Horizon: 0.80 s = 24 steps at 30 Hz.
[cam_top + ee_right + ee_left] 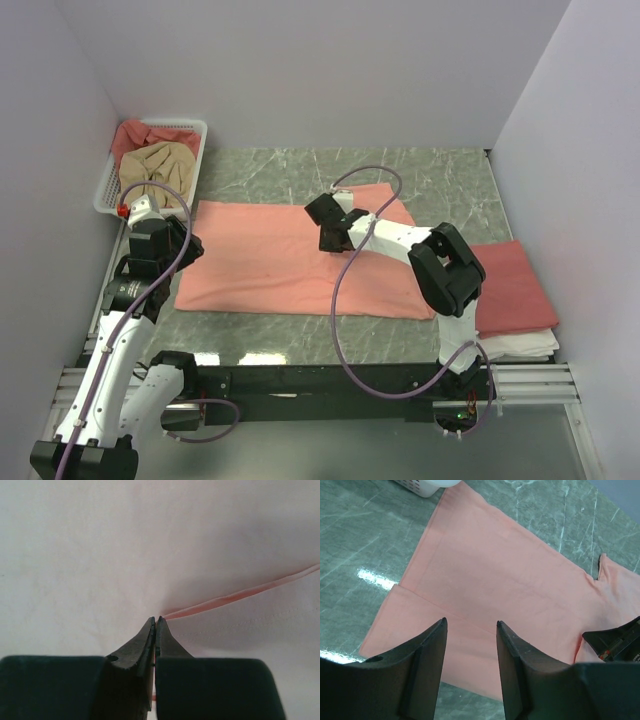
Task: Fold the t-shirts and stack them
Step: Fold the tshirt
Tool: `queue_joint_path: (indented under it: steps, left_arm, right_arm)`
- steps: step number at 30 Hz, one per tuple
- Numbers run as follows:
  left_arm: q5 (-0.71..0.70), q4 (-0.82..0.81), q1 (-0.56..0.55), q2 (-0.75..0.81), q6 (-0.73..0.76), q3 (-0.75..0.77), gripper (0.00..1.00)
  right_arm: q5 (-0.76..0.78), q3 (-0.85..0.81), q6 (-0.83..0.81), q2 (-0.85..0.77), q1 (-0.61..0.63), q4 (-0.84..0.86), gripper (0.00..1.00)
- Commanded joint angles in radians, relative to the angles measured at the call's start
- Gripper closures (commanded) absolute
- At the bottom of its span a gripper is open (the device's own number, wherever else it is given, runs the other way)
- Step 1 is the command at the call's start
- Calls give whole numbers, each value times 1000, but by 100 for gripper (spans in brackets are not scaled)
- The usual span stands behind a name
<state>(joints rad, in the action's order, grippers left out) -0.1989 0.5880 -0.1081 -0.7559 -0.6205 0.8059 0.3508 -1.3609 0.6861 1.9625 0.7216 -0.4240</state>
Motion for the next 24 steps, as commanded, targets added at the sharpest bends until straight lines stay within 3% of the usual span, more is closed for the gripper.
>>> queue_joint_path:
  steps: [1,4,6,7,8,11,17,24]
  left_arm:
    - [16,-33,-2,6,19,-2,50]
    - [19,-34,-2,3,21,-2,50]
    - [24,-37,-2,0,21,-4,50]
    - [24,-37,-2,-3,21,-5,50]
    - [23,-37,-2,-6,21,-5,49]
    - [-10,-36,-2,-42,2,7,50]
    - [-80,-77,-4,-258,-197,110,57]
    - [-315,-85,-4,-746,-352,340,60]
  right_arm:
    - [17,3,0,-36,16,47,100]
    - [14,5,0,-25,18,45,100]
    - [11,9,-2,-25,18,42,92]
    - [8,11,-3,-30,16,44,86]
    - [8,16,-3,-37,16,44,73]
    - [1,34,-25,-88,7,56,48]
    - [-221,37,-80,-208,-151,108,44]
    - [-280,31,-71,-261,-350,226,45]
